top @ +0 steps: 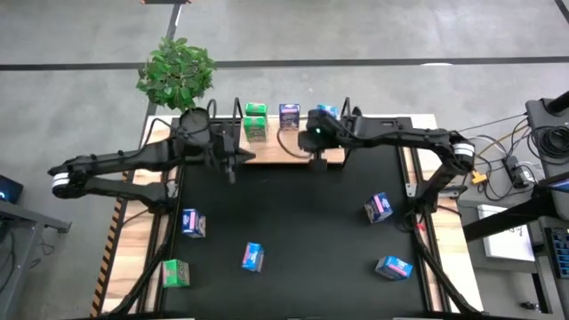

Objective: Stack cereal on shelf
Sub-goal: Put the left light blue cereal box aligned with the other light blue cereal box on the shelf

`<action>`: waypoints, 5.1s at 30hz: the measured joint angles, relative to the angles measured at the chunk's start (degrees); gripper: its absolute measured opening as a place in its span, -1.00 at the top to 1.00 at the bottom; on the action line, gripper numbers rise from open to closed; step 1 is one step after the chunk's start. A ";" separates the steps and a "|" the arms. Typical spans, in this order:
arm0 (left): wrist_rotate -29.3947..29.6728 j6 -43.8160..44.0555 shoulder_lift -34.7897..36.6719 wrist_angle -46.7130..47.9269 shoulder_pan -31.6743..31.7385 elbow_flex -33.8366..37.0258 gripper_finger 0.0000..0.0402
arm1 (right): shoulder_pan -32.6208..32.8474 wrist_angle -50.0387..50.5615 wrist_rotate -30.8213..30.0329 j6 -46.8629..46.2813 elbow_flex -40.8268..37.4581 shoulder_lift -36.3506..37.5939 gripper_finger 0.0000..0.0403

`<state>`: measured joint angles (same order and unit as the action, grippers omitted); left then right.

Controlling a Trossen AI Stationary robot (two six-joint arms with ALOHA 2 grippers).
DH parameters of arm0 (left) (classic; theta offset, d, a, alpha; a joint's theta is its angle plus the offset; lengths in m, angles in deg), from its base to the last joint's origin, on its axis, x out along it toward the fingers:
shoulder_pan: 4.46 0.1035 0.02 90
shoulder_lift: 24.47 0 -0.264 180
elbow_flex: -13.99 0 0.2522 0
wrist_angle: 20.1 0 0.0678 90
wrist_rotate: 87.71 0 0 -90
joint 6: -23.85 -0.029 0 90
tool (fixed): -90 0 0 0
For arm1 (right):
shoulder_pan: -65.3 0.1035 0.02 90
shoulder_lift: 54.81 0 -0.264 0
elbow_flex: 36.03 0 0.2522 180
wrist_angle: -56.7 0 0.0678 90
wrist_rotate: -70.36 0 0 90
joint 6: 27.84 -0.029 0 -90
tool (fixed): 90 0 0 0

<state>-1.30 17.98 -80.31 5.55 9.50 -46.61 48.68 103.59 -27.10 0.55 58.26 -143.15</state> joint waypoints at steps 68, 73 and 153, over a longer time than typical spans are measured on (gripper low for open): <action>13.02 80.34 -45.98 49.00 -46.19 -39.18 -0.58 | 7.25 -31.76 0.22 7.49 -27.34 18.84 0.94; 15.66 79.93 -46.05 47.97 -46.94 -38.49 -0.53 | 7.25 -31.72 0.22 6.93 -27.34 18.84 0.94; 18.50 13.80 -48.26 51.28 -31.31 -53.46 0.22 | 7.23 -22.14 -0.04 5.74 -27.31 19.66 0.94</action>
<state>17.21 31.78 -128.57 56.83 -21.81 -100.07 55.91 81.45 -27.14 6.29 30.95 -123.48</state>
